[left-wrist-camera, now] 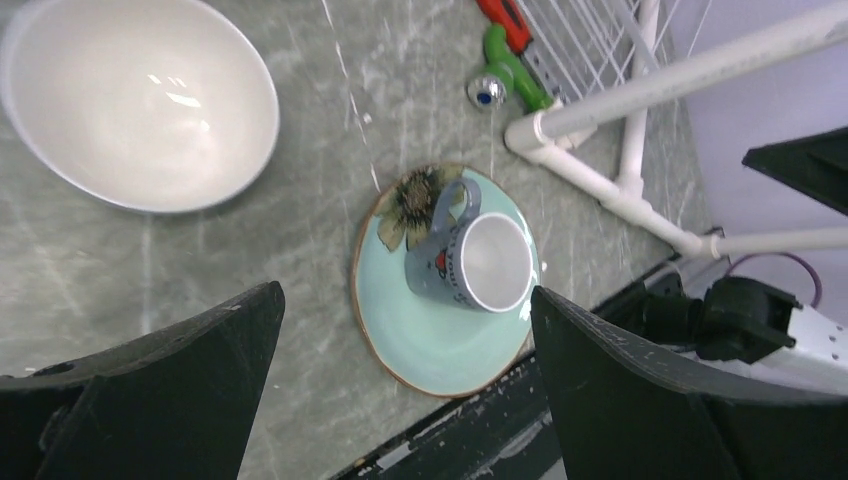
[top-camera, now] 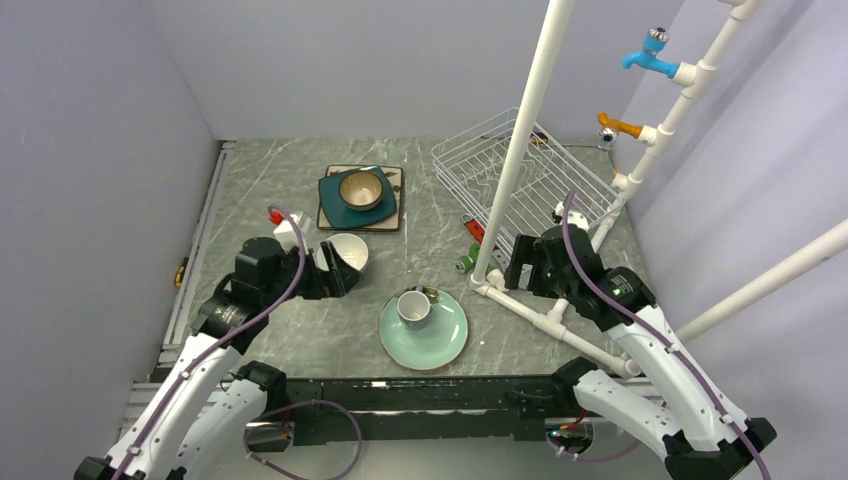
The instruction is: Load the mixed dishes into the dish rack
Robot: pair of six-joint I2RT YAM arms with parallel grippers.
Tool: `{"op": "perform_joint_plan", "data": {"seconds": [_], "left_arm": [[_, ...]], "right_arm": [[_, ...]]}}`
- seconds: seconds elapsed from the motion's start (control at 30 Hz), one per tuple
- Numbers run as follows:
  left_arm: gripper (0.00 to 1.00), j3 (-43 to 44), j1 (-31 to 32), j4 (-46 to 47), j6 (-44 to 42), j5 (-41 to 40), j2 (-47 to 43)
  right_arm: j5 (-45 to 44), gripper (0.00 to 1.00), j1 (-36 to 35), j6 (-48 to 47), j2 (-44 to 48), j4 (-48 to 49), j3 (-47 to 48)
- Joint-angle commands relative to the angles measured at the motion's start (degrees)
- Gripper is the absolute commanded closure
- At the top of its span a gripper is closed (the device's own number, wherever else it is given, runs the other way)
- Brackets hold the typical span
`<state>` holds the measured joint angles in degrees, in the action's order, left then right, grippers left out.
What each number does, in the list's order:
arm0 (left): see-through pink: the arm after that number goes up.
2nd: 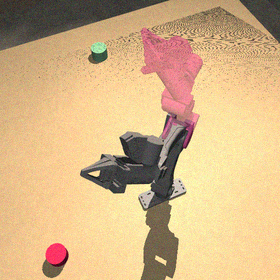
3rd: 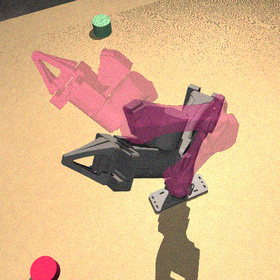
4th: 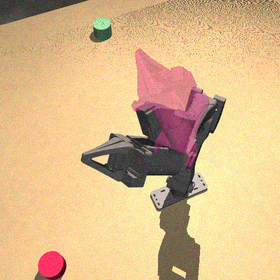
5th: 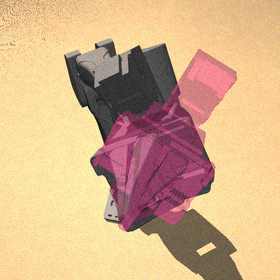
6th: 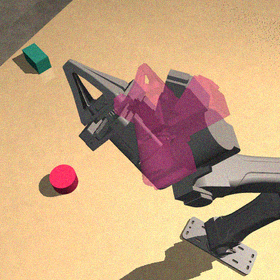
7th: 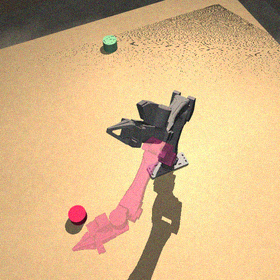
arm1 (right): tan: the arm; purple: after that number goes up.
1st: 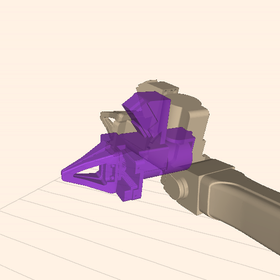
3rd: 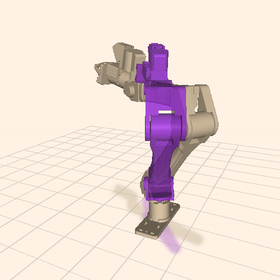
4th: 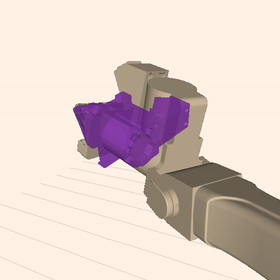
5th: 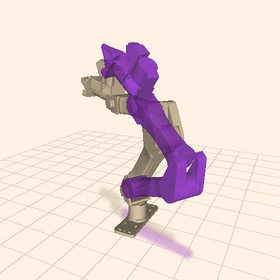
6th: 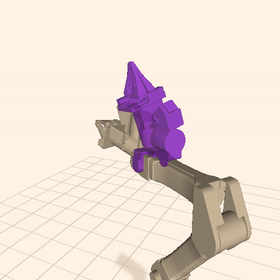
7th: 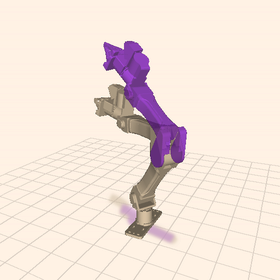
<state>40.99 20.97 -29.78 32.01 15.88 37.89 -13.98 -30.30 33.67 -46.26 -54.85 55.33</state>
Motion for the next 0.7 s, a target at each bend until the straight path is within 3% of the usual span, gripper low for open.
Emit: {"op": "perform_joint_plan", "data": {"seconds": [0.0,0.13,0.27,0.4,0.47,0.67], "left_arm": [[0.01,-4.9,1.9,8.9,5.3,7.4,1.2],[0.01,-6.5,6.0,10.8,6.7,4.9,3.7],[0.01,-4.2,12.5,8.6,5.7,-2.3,7.8],[0.01,-0.5,18.7,5.2,5.0,-10.8,13.4],[0.09,1.9,21.6,4.4,5.0,-14.1,16.6],[0.19,8.6,29.0,3.8,4.7,-21.9,27.4]], "right_arm": [[-1.2,0.0,0.2,6.9,-0.4,-1.4,0.3],[1.8,0.0,0.2,7.7,2.1,2.3,-0.3],[11.9,0.0,0.2,5.3,7.0,11.5,-5.8],[16.0,0.0,0.2,4.5,6.4,14.7,-7.4],[16.7,0.0,0.2,4.3,4.8,14.5,-7.2],[18.3,0.0,0.2,4.5,2.3,15.1,-7.9]]}}
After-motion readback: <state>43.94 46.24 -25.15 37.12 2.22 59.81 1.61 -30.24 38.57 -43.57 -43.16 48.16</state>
